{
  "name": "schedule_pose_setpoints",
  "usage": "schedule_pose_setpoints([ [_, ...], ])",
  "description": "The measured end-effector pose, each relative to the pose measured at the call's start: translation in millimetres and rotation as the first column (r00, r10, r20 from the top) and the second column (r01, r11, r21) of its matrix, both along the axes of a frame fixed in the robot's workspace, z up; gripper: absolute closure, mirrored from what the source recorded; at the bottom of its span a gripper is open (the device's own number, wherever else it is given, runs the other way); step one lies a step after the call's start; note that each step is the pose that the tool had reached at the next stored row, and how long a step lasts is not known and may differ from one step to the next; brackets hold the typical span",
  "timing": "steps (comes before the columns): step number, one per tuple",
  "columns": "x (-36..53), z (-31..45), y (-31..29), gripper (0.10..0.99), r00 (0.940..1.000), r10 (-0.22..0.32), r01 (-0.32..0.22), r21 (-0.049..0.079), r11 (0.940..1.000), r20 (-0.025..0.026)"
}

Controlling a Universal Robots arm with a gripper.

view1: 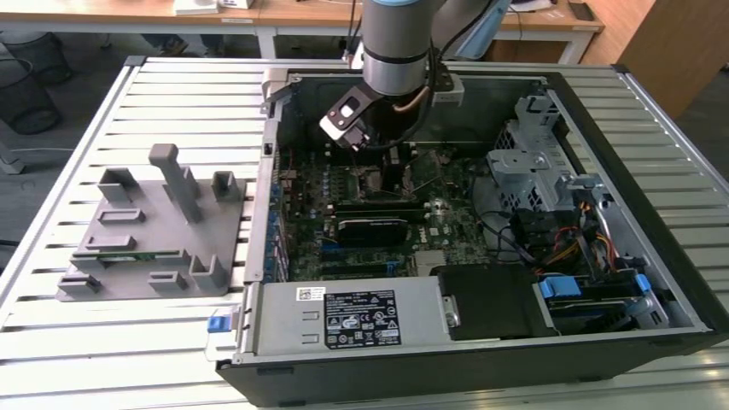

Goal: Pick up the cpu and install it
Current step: 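Place the cpu into insertion slot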

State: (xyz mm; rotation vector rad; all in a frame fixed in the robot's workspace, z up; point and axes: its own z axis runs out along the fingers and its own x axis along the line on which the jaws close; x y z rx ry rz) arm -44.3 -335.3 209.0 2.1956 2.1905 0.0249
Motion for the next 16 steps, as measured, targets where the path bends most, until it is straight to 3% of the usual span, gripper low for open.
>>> schedule_pose_setpoints([
  [1, 0.0, 1.6, 0.0, 0.498, 1.0, 0.0, 0.0, 0.0, 1.0, -0.0002],
  [3, 0.0, 4.9, 0.0, 0.624, 1.0, 0.0, 0.0, 0.001, 1.0, -0.0007],
  [4, 0.0, 6.5, 0.0, 0.624, 1.0, 0.0, 0.0, 0.001, 1.0, -0.0011],
  [6, 0.0, 10.1, 0.0, 0.741, 1.0, 0.0, 0.0, 0.001, 1.0, -0.0021],
  [7, 0.1, 11.8, 0.0, 0.741, 1.0, 0.0, 0.0, 0.004, 1.0, -0.0023],
  [9, 0.0, 14.7, 0.0, 0.859, 1.0, 0.0, 0.0, 0.012, 0.9999, -0.0026],
  [10, 0.0, 15.9, 0.0, 0.859, 1.0, 0.0, 0.0, 0.014, 0.9999, -0.0026],
  [12, 0.0, 18.0, 0.0, 0.976, 1.0, 0.0, 0.0, 0.017, 0.9999, -0.0029],
  [16, 0.0, 22.7, -0.1, 0.98, 1.0, 0.0, 0.0, 0.026, 0.9997, -0.0032],
])
